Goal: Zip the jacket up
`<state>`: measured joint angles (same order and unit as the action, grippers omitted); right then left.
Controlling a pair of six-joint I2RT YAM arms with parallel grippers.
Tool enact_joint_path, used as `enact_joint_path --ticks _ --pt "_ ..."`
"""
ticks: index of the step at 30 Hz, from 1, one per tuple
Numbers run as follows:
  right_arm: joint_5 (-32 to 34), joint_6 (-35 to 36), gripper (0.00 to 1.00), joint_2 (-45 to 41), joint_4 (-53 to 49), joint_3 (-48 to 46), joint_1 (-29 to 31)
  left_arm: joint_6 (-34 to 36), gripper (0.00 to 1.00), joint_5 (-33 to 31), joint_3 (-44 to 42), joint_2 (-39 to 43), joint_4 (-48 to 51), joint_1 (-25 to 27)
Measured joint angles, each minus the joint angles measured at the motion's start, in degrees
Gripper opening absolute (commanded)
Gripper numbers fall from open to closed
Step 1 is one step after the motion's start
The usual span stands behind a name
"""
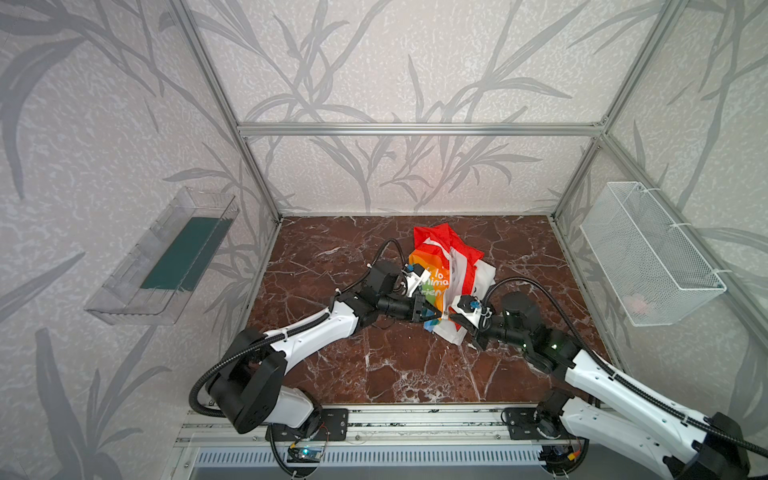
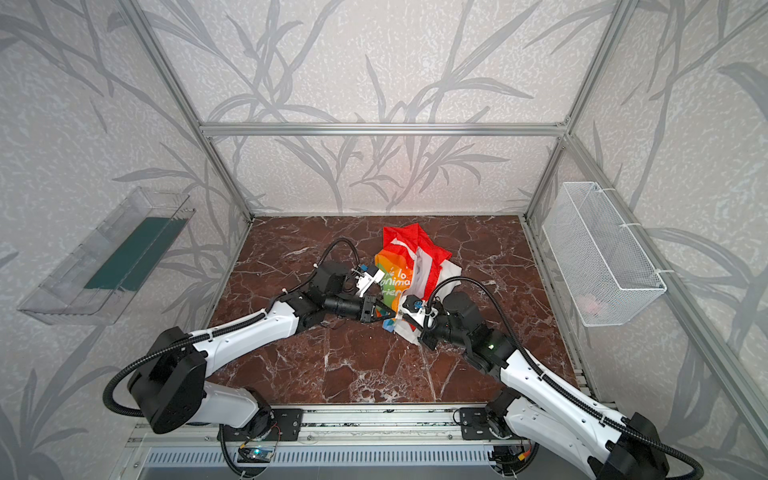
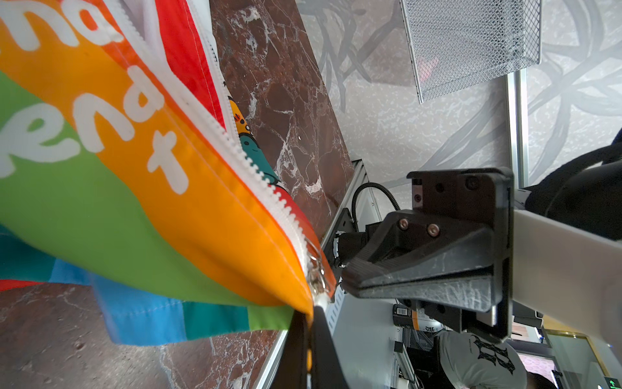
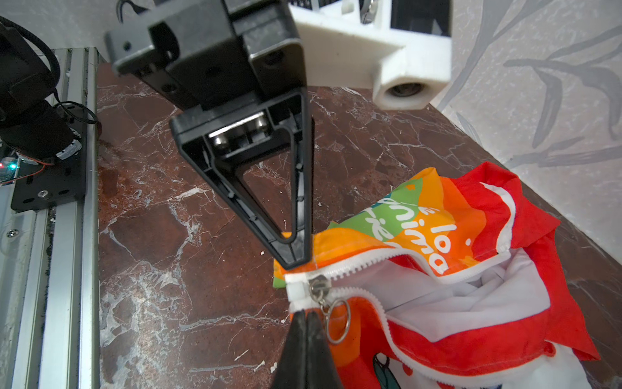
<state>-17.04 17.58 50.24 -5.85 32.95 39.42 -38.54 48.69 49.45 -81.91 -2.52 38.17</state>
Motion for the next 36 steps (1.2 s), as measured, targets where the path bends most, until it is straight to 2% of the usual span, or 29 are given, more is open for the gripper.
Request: enact_joint_path --ticks 8,9,10,12,13,24,36 --pt "0.0 0.0 0.0 0.2 0.0 0.0 -0.9 1.0 0.0 -0.7 -0.1 0.7 1.3 0.0" --pt "0.1 0.0 0.09 0.3 0.0 0.0 -1.0 1.1 0.0 -0.7 -0.1 0.8 1.4 0.0" --pt "0.1 0.0 0.22 0.5 0.0 0.0 -1.0 1.2 0.0 -0.7 -0.2 1.0 1.5 0.0" --pt "0.5 0.2 0.33 1.0 0.0 0.0 -1.0 1.4 0.0 -0.8 -0.2 1.2 1.7 0.0" --pt "0.5 0.7 0.34 1.3 0.0 0.0 -1.0 1.4 0.0 -0.8 -0.3 1.3 1.7 0.0" --pt "1.0 3.4 0.36 4.1 1.3 0.0 -1.0 1.5 0.0 -1.1 -0.7 1.3 1.7 0.0" --pt "1.1 4.9 0.21 8.9 3.4 0.1 -1.0 1.4 0.0 -1.8 -0.9 2.4 1.8 0.0"
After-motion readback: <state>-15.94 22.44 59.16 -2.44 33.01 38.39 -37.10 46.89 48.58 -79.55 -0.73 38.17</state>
